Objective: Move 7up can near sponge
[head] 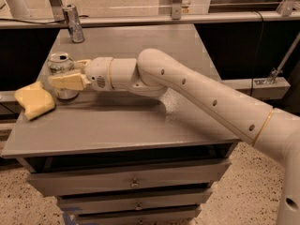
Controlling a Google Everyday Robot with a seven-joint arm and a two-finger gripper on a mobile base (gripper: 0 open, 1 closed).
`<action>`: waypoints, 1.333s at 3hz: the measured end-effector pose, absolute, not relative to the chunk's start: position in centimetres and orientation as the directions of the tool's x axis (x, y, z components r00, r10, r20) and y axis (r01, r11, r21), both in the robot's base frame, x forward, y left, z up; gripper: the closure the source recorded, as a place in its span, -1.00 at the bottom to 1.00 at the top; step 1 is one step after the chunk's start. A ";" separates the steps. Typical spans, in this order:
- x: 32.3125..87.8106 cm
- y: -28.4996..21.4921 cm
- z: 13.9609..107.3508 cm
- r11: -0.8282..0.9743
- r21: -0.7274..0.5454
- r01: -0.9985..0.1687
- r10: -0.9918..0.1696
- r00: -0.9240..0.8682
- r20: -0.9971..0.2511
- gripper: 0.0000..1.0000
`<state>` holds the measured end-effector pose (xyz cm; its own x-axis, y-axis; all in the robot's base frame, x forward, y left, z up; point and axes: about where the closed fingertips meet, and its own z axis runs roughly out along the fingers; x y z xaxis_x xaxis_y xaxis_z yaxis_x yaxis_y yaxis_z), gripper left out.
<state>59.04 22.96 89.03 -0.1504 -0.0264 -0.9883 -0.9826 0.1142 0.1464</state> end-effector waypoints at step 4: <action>59.4 10.4 93.4 0.164 0.052 -0.985 -0.029 -0.057 -0.998 -1.00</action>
Offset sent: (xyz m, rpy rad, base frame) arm -0.0105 -0.0057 0.0139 0.0437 0.0036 0.0687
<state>59.36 10.36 93.41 -0.0574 -0.0291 -0.9979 -0.9851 0.1637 0.0519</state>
